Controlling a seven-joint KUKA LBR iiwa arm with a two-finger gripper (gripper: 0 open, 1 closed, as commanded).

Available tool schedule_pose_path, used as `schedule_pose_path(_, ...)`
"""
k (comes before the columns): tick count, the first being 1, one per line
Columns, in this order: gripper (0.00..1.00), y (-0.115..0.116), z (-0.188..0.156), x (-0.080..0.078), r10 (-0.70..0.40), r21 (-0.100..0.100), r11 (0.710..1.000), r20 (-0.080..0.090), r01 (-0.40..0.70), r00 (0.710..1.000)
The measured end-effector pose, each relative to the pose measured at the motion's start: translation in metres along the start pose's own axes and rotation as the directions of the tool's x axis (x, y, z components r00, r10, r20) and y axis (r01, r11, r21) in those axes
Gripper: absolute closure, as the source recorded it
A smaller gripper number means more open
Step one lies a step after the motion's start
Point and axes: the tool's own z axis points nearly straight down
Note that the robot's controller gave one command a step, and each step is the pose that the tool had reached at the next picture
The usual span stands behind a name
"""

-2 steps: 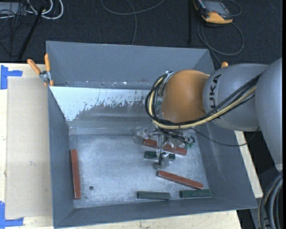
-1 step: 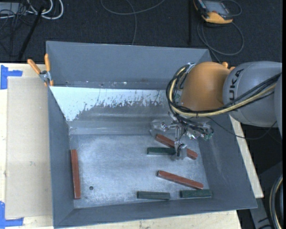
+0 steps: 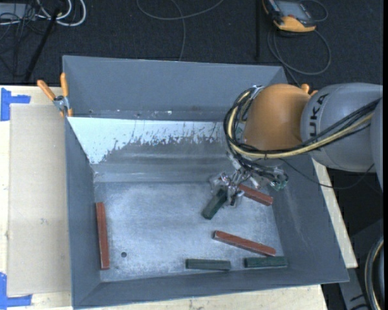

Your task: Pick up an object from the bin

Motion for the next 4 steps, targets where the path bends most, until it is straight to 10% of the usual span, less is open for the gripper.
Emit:
schedule_pose_path(1, 0.00, 0.000, 0.000, 0.000, 0.002, 0.000, 1.000, 0.000, -0.002, 1.000)
schedule_pose_path(2, 0.00, 0.020, 0.000, 0.013, -0.096, -0.001, 0.995, -0.004, 0.096, 0.995)
schedule_pose_path(3, 1.00, 0.019, -0.001, 0.012, -0.094, -0.001, 0.996, -0.001, 0.094, 0.996)
schedule_pose_path(4, 1.00, -0.010, -0.153, 0.017, -0.135, 0.008, 0.991, 0.005, 0.134, 0.991)
